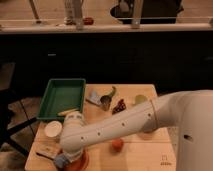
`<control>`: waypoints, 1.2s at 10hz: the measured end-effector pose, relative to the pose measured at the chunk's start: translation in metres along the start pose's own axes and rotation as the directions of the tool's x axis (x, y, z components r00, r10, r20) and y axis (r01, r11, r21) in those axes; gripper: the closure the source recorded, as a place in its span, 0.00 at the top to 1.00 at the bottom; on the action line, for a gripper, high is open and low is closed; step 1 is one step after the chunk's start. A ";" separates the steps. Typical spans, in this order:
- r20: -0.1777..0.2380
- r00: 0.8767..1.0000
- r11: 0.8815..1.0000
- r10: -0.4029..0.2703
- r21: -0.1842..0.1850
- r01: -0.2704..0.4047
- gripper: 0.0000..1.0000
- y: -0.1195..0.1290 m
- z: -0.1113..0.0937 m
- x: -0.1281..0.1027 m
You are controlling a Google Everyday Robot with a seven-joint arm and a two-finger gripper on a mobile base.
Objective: Wipe red bowl with sponge
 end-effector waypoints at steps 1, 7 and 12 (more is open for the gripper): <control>0.007 1.000 1.000 0.018 0.015 -0.018 0.01 0.005 -0.001 0.000; -0.001 0.997 0.997 0.074 0.026 -0.074 0.01 0.016 -0.006 0.018; -0.003 0.998 0.998 0.058 -0.005 -0.058 0.01 0.001 -0.002 0.026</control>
